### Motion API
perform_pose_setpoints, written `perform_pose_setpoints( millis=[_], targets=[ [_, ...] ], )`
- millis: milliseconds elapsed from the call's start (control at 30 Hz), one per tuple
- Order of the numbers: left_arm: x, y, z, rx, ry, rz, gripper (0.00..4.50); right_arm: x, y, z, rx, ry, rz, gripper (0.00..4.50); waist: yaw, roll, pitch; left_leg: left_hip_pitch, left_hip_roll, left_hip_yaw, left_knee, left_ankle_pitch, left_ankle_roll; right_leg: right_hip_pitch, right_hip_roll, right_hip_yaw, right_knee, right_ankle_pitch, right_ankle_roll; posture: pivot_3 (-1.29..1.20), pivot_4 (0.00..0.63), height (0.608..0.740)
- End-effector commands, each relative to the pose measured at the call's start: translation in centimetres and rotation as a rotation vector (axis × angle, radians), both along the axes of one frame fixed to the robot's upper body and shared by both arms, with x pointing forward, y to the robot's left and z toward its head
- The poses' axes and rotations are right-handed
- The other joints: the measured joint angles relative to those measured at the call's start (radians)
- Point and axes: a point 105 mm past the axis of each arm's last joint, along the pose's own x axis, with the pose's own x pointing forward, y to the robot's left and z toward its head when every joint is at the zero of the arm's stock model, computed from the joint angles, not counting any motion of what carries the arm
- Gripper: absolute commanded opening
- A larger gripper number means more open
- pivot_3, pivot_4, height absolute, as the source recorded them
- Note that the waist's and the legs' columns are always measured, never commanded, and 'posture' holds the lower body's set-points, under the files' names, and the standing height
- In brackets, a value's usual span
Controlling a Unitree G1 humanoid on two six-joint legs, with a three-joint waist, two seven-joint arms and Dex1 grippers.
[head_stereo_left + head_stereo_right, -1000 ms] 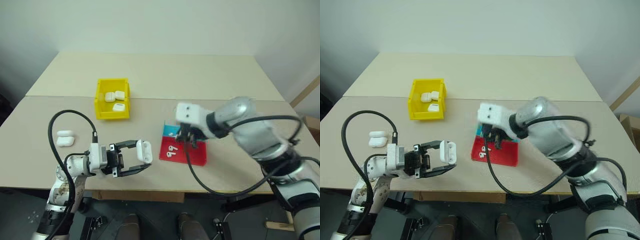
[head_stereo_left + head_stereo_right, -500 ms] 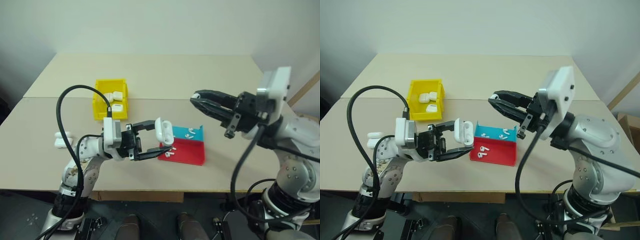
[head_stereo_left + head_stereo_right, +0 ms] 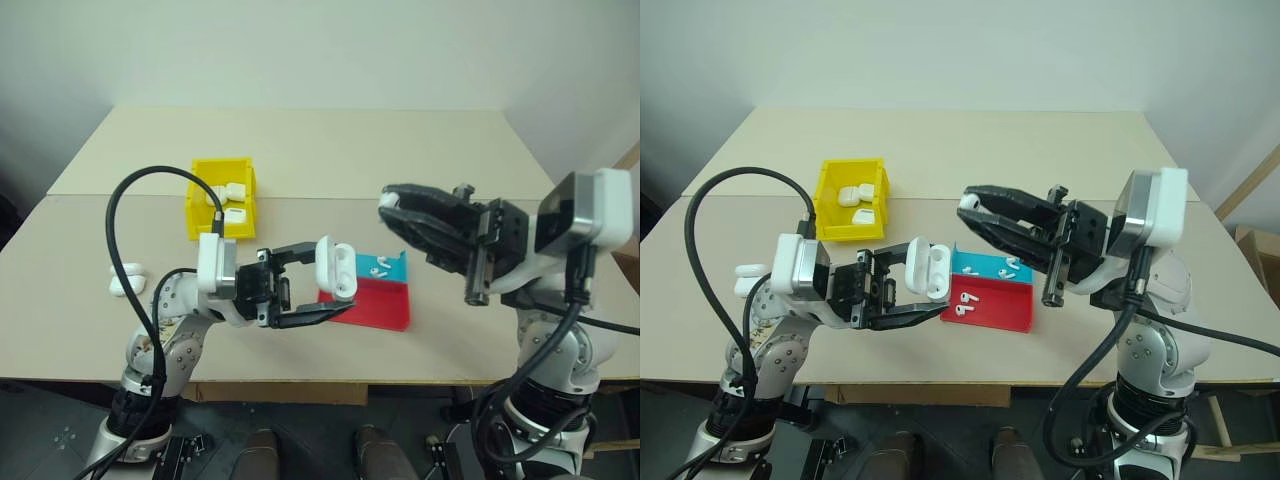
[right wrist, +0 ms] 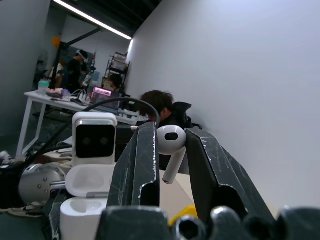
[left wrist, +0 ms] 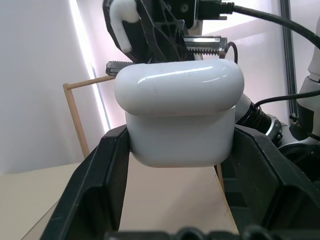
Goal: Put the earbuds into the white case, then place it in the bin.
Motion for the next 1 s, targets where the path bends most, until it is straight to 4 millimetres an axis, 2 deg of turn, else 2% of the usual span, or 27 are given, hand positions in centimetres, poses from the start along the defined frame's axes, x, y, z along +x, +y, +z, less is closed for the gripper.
perform_pose_setpoints(
  millis=[33, 167, 1000],
  targets=[
    [-1.0, -0.3, 1.0, -0.015, -0.043, -0.039, 2.78, -0.9, 0.3, 0.2, -0.002, -0.077, 0.044, 0.68, 0.001, 0.000, 0.000, 0.000, 0.000, 0.000, 0.000, 0.000, 0.000, 0.000, 0.000, 0.000, 0.000, 0.000, 0.000, 0.00, 0.150, 0.740],
    [-1.1, -0.5, 1.1, 0.003, -0.037, -0.033, 2.78, -1.2, 0.4, 0.1, 0.027, -0.139, 0.016, 0.68, 0.001, 0.000, 0.000, 0.000, 0.000, 0.000, 0.000, 0.000, 0.000, 0.000, 0.000, 0.000, 0.000, 0.000, 0.000, 0.00, 0.150, 0.740],
    [-1.3, -0.8, 1.5, -0.015, -0.048, -0.041, 2.78, -0.5, 1.5, -2.2, -0.029, -0.151, -0.011, 0.68, 0.002, 0.000, 0.000, 0.000, 0.000, 0.000, 0.000, 0.000, 0.000, 0.000, 0.000, 0.000, 0.000, 0.000, 0.000, 0.00, 0.150, 0.740]
  ],
)
